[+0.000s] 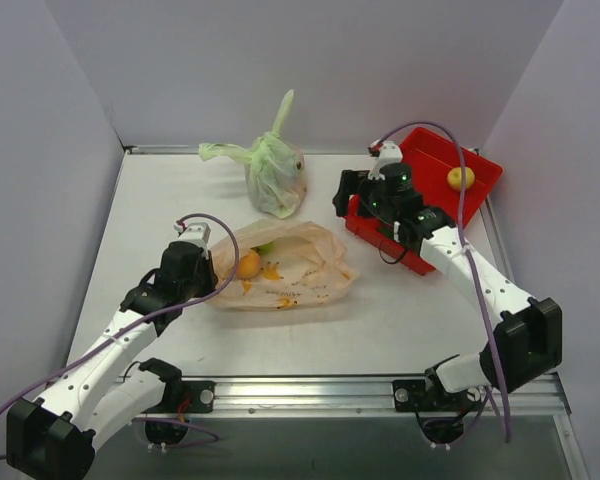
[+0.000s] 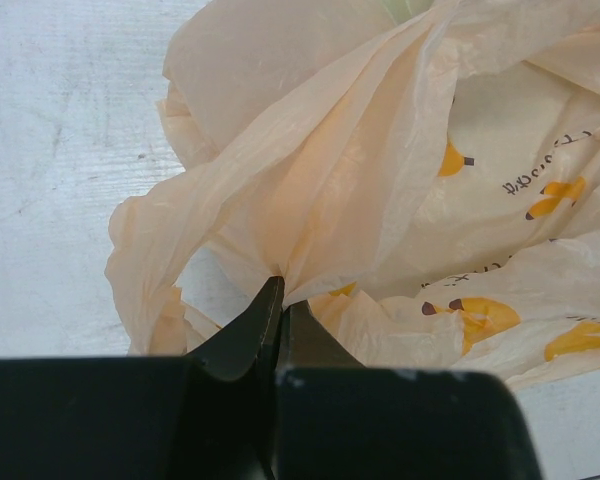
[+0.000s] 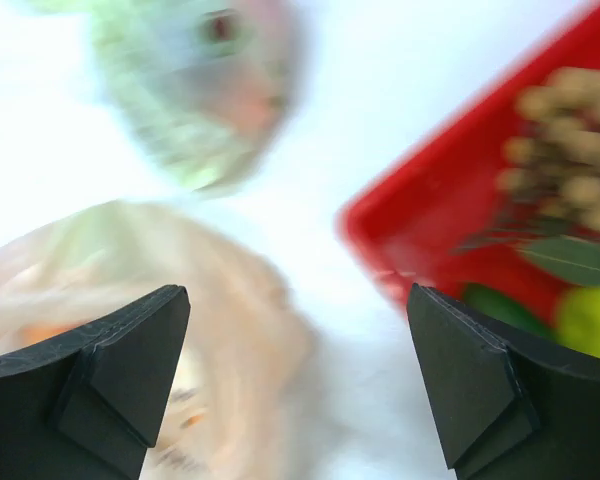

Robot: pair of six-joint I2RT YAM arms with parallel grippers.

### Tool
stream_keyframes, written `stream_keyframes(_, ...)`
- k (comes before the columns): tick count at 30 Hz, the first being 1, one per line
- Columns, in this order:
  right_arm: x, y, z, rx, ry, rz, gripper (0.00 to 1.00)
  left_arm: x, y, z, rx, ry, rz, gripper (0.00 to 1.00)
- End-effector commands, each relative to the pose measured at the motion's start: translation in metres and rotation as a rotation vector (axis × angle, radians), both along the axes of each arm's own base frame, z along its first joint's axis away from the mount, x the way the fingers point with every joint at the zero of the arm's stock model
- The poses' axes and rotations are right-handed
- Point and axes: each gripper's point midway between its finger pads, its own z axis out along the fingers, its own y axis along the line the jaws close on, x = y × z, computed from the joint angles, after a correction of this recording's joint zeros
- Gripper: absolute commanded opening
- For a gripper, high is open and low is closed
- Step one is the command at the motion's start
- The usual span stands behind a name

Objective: Untie the knot of the plastic bag and take out the fruit

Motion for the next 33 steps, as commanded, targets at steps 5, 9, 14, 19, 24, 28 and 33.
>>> stream_keyframes(5, -0.096, 0.154, 0.000, 0.105, 0.007, 0.475, 0.81, 0.008, -0.002, 0.007, -0.018, -0.039, 0.005, 0.00)
stream_keyframes(9, -0.138, 0.207, -0.043, 0.075, 0.124, 0.638, 0.64, 0.008, -0.002, 0.005, -0.019, -0.033, 0.008, 0.00)
stream_keyframes(14, -0.202, 0.252, -0.109, 0.017, 0.297, 0.895, 0.43, 0.007, 0.001, 0.002, -0.009, -0.025, 0.020, 0.00)
stream_keyframes(19, -0.240, 0.255, -0.150, -0.106, 0.486, 1.060, 0.34, 0.007, 0.001, 0.000, -0.006, -0.014, 0.029, 0.00)
stream_keyframes(24, -0.237, 0.244, -0.140, -0.159, 0.442, 1.046, 0.35, 0.007, 0.001, -0.002, -0.004, -0.003, 0.028, 0.00)
stream_keyframes(28, -0.212, 0.235, -0.112, -0.146, 0.345, 0.961, 0.54, 0.007, 0.000, -0.002, -0.005, -0.002, 0.027, 0.00)
stream_keyframes(33, -0.169, 0.229, -0.080, 0.034, 0.235, 0.743, 0.70, 0.007, -0.001, -0.003, -0.009, 0.003, 0.021, 0.00)
